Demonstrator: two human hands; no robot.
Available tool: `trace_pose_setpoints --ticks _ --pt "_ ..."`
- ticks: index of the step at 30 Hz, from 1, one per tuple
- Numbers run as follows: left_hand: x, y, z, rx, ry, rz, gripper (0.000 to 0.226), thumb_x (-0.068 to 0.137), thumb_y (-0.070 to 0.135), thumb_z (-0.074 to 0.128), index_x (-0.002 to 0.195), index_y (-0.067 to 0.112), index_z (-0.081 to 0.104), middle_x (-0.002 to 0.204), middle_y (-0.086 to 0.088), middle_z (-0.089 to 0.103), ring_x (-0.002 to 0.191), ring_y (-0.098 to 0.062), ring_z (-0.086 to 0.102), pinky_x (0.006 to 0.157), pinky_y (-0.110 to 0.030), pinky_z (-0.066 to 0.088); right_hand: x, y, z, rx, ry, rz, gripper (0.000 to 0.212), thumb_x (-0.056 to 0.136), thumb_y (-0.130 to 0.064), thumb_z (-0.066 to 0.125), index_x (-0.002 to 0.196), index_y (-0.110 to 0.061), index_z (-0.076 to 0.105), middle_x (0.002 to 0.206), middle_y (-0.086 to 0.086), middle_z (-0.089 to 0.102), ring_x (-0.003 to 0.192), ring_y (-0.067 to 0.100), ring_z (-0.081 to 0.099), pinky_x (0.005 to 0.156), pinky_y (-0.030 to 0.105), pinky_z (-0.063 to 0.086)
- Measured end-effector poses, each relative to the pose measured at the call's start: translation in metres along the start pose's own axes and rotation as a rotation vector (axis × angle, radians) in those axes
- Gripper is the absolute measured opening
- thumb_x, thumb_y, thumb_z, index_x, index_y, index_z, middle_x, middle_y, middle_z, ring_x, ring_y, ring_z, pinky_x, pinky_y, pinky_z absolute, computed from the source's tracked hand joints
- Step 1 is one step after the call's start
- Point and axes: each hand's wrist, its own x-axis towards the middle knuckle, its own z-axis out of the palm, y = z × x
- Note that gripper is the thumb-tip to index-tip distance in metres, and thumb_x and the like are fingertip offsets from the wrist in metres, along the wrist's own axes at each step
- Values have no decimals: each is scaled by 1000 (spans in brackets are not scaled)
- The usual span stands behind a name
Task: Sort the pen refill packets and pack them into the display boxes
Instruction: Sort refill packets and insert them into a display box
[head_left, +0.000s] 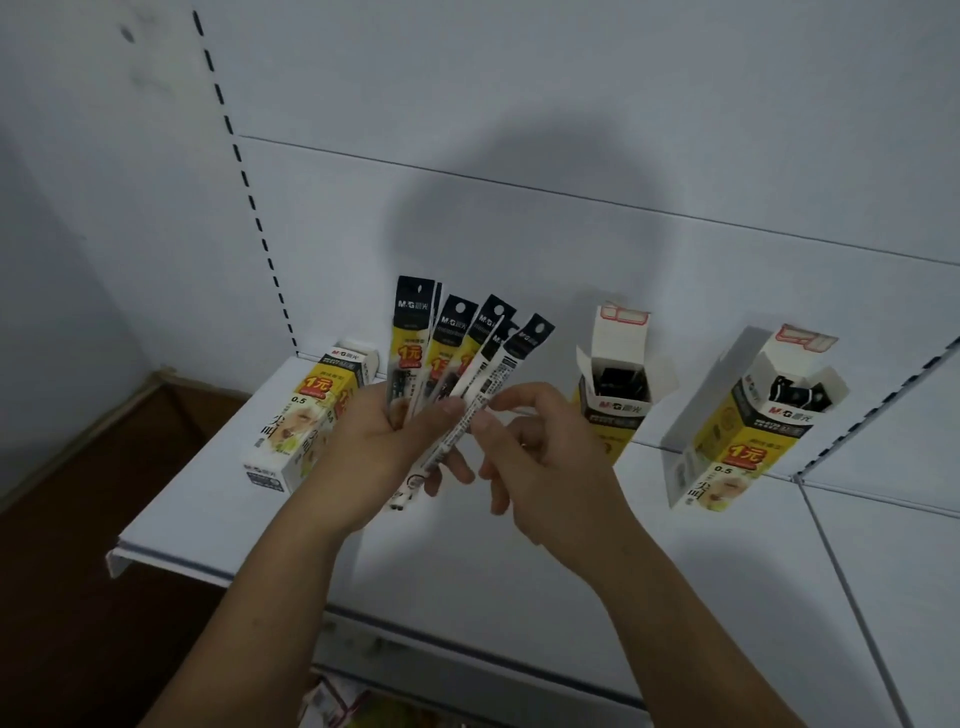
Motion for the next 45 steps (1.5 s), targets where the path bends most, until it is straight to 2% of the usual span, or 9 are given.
trace_pose_setpoints --ticks 10,16,20,24,26,31,38,42,45 --pt "-6 2 -10 -19 50 -37 29 89 31 67 113 14 70 93 -13 80 72 -37 78 48 -36 59 6 -3 19 194 84 -77 19 101 -20 64 90 -5 62 59 -3 60 44 6 52 43 18 41" --pt "-7 6 4 -23 32 -60 27 102 32 50 104 16 72 88 -10 80 74 -31 79 56 -40 64 -3 -4 12 120 192 -202 17 98 -15 68 99 1 64 90 6 72 79 5 74 59 16 57" --pt "2 -3 15 206 98 -53 31 108 34 49 94 17 71 70 5 75 59 -11 72 49 -25 53 -8 -15 -10 20 304 -332 14 97 -19 68 94 -5 72 85 -3 75 77 9 73 62 17 56" --pt "16 -19 30 153 95 -47 19 104 32 59 92 19 66 60 11 58 51 -7 49 51 -25 41 -7 -37 -56 -18 468 -399 12 100 -19 67 91 -17 73 85 -5 78 78 11 76 67 27 62" --pt "25 -22 39 228 71 -20 8 96 35 70 99 29 65 76 18 67 59 -2 56 57 -20 45 -3 -47 -79 -20 568 -412 13 101 -19 66 90 -24 72 85 -7 78 80 13 77 70 31 64" --pt "43 -22 63 183 -30 0 60 78 34 90 130 38 59 126 25 67 100 0 66 81 -19 56 8 -57 -115 -88 674 -445 9 102 -18 65 98 -16 73 87 -5 77 82 14 76 68 27 63" --pt "55 -22 83 167 -94 59 42 81 13 88 116 27 68 106 15 76 65 9 60 64 -14 52 25 -36 -113 -159 545 -375 8 100 -16 67 99 -21 72 93 3 76 87 22 76 66 33 65" --pt "57 -24 78 143 -63 54 31 83 13 87 105 27 71 91 17 77 58 -4 58 64 -24 58 33 -24 -110 -212 430 -336 6 99 -21 69 99 -26 71 95 -3 78 89 24 75 71 46 64" --pt "56 -24 66 113 -30 41 34 86 5 82 116 15 70 68 23 69 49 -3 53 51 -11 45 37 -26 -107 -200 406 -368 4 99 -20 69 102 -22 72 96 -4 77 90 23 75 73 48 64"
